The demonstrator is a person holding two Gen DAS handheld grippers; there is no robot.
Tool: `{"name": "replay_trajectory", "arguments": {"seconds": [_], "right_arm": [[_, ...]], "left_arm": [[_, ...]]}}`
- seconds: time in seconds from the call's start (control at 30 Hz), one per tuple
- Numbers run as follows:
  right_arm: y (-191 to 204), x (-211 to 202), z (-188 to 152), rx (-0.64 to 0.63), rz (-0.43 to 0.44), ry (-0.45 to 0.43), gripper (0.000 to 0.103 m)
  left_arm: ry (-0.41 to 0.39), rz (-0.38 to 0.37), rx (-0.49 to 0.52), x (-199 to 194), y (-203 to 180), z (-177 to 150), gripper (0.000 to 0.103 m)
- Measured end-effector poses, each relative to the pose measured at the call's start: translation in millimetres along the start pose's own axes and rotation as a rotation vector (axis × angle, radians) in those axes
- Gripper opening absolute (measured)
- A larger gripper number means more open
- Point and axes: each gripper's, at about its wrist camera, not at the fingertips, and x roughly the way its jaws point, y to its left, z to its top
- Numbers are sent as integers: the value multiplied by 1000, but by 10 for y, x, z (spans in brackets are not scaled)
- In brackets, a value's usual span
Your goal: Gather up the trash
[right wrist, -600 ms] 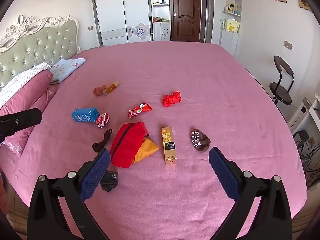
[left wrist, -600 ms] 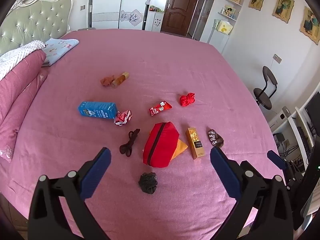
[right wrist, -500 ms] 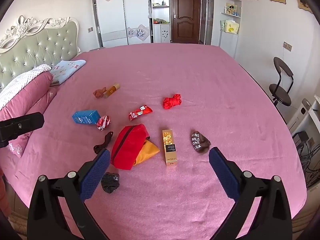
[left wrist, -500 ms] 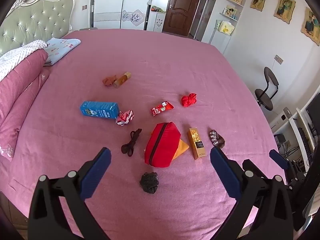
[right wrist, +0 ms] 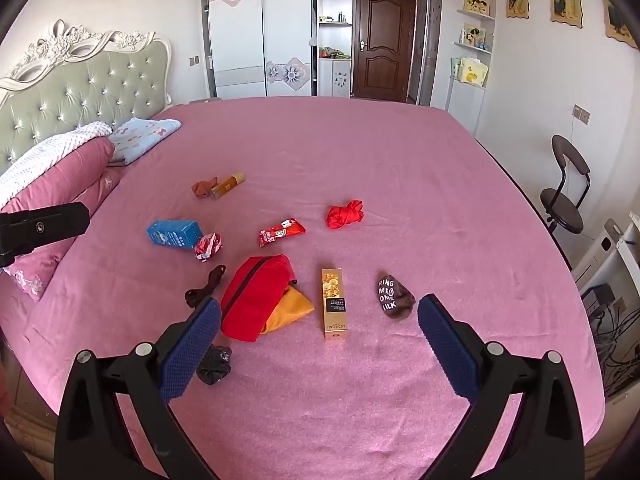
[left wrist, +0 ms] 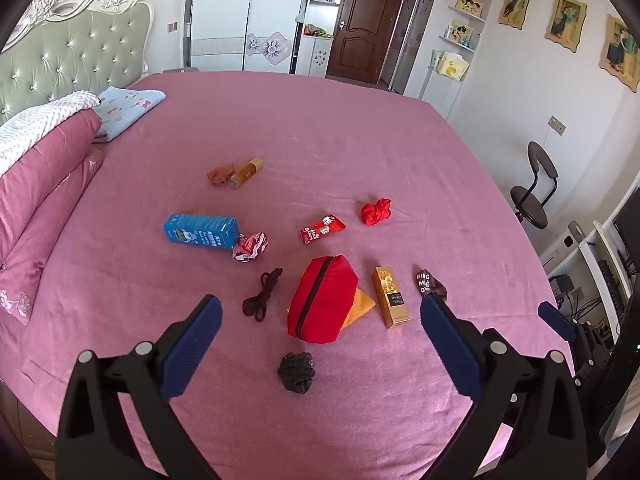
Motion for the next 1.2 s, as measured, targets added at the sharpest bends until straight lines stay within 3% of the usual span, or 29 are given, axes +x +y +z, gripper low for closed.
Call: {"name": "replay_trajectory", "arguments": {"seconds": [0.57, 1.2], "right_arm": [[21, -69, -15, 49, 42, 64, 95], [180, -75, 45, 77, -18, 80, 95]], "left_arm": [[29, -6, -17, -20, 63, -37, 99], [44, -49, 37, -33, 168, 71, 99]]}}
